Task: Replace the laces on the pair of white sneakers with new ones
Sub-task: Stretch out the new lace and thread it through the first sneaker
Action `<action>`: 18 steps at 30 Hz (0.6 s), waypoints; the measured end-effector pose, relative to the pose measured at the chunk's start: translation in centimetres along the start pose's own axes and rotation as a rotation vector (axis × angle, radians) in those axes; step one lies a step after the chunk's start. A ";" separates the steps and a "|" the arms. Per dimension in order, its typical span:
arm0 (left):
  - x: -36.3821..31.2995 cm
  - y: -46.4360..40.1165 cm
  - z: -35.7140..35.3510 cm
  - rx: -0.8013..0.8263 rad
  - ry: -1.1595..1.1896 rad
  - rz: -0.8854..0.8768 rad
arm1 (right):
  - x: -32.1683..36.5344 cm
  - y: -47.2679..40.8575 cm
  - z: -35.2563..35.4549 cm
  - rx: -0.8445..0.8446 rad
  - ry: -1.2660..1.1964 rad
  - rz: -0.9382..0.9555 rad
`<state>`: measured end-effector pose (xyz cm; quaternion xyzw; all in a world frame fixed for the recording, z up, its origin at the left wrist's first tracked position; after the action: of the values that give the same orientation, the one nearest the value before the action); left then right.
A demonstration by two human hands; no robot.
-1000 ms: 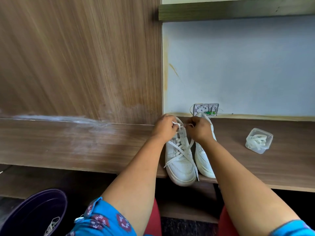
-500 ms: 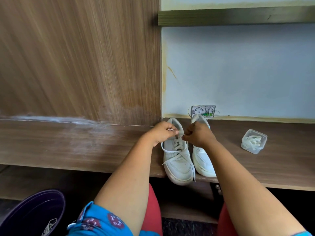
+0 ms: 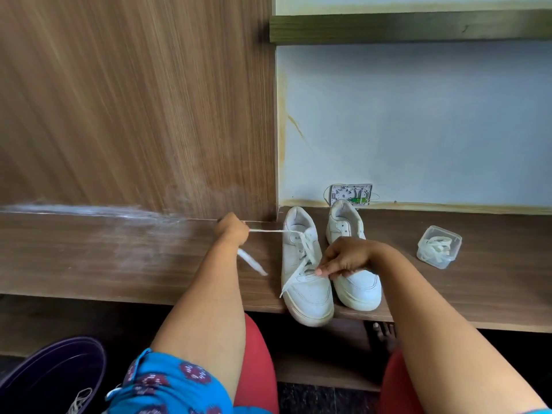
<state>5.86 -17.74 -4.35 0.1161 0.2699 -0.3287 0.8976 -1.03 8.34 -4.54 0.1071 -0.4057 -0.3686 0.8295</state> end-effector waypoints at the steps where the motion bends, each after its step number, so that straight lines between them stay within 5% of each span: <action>1: 0.3 0.2 -0.3 0.040 -0.084 0.003 | -0.2 -0.4 0.4 -0.074 -0.035 0.000; 4: -1.0 1.2 -1.5 0.112 -0.147 -0.106 | -0.5 -1.3 2.3 -0.487 -0.064 -0.044; 6: -3.7 2.2 -2.0 0.112 0.027 -0.287 | -0.2 -1.8 2.1 -0.590 -0.069 -0.044; 10: -8.6 5.3 -3.5 0.219 0.132 -0.615 | 0.9 -2.7 0.3 -0.583 -0.157 0.008; 13: -9.5 5.5 -4.4 0.209 0.081 -0.638 | 1.2 -3.0 0.5 -0.631 -0.188 0.018; 18: -9.1 5.2 -4.1 0.213 0.111 -0.589 | 0.7 -2.8 0.9 -0.460 -0.836 0.028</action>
<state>1.77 -7.37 -2.49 0.1439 0.3045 -0.5942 0.7304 -2.95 5.98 -4.88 -0.2423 -0.6141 -0.4490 0.6022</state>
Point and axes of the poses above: each hand's wrist, its own y-axis away from the middle knuckle, its own z-axis out of the back of the hand, x = y × z, the point moved 6 cm from there along -y, towards the middle knuckle, and after that the axes turned 5 degrees about y, right-handed, at the moved point
